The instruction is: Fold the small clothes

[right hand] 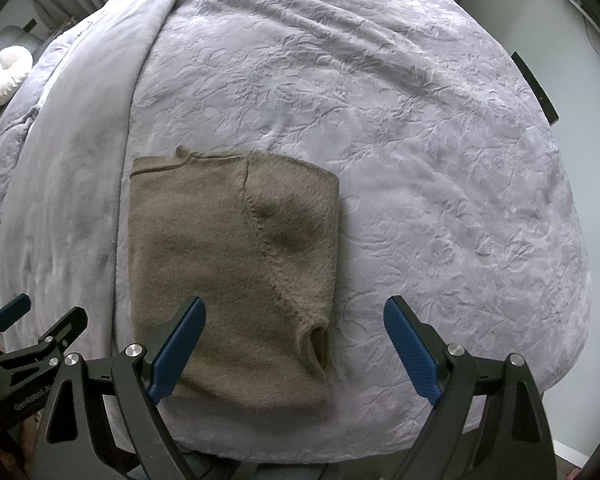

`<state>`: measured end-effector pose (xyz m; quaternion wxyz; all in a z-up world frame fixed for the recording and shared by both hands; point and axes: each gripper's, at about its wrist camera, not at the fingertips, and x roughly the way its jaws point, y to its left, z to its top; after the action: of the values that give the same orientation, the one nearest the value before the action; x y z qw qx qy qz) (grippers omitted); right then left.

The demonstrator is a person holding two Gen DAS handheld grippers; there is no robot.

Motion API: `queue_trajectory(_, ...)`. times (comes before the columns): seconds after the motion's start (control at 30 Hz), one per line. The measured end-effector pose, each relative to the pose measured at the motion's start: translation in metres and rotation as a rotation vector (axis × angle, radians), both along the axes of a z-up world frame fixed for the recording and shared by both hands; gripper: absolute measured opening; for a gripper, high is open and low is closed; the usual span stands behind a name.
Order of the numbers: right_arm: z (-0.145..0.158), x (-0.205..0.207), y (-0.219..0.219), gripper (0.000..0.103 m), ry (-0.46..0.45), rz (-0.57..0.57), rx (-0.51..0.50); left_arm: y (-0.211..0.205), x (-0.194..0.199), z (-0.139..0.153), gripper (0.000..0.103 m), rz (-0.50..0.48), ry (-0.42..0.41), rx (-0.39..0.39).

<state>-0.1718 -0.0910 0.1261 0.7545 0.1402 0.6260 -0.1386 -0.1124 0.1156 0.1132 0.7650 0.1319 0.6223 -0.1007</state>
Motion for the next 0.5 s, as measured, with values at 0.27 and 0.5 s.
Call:
queue_trajectory(0.27,0.0003,0.0004,-0.0007,0.092,0.003,0.001,0.003,0.0011,-0.0004,-0.0003,0.099,0.005,-0.001,0.007)
queue_trajectory(0.5,0.0005,-0.0003,0.0002,0.092,0.003,0.0,0.003,0.0013,-0.0002,-0.0003,0.099,0.007,0.001,0.006)
